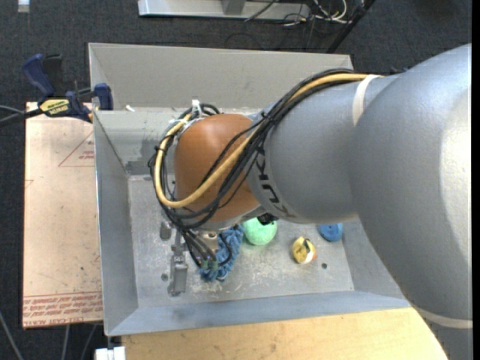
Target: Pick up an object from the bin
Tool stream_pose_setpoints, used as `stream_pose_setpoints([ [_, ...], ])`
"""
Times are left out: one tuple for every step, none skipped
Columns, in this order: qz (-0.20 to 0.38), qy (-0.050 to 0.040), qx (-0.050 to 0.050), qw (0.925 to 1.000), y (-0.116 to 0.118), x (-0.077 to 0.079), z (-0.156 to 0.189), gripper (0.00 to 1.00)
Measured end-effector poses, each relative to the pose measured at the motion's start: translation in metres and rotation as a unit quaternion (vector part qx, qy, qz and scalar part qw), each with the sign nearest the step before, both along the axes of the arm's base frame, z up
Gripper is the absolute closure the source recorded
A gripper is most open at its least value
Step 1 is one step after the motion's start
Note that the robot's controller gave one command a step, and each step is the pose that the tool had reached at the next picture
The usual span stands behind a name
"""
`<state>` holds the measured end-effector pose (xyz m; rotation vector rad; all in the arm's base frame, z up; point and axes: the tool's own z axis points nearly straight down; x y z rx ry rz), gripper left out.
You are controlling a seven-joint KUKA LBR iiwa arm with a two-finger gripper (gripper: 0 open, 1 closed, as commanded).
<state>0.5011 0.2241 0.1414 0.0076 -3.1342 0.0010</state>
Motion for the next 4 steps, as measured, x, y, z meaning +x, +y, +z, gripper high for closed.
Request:
stream_pose_setpoints([
  [-0.002,-0.0033,0.001,1.0,-0.001,0.002,0.004,0.0],
  [0.037,-0.0029,0.002,0.9993,-0.017,0.009,-0.003,0.0],
  [0.05,-0.0034,0.001,0.9988,-0.043,0.031,-0.019,0.0],
  [0.0,-0.0033,0.002,1.0,-0.052,0.038,-0.021,0.0],
])
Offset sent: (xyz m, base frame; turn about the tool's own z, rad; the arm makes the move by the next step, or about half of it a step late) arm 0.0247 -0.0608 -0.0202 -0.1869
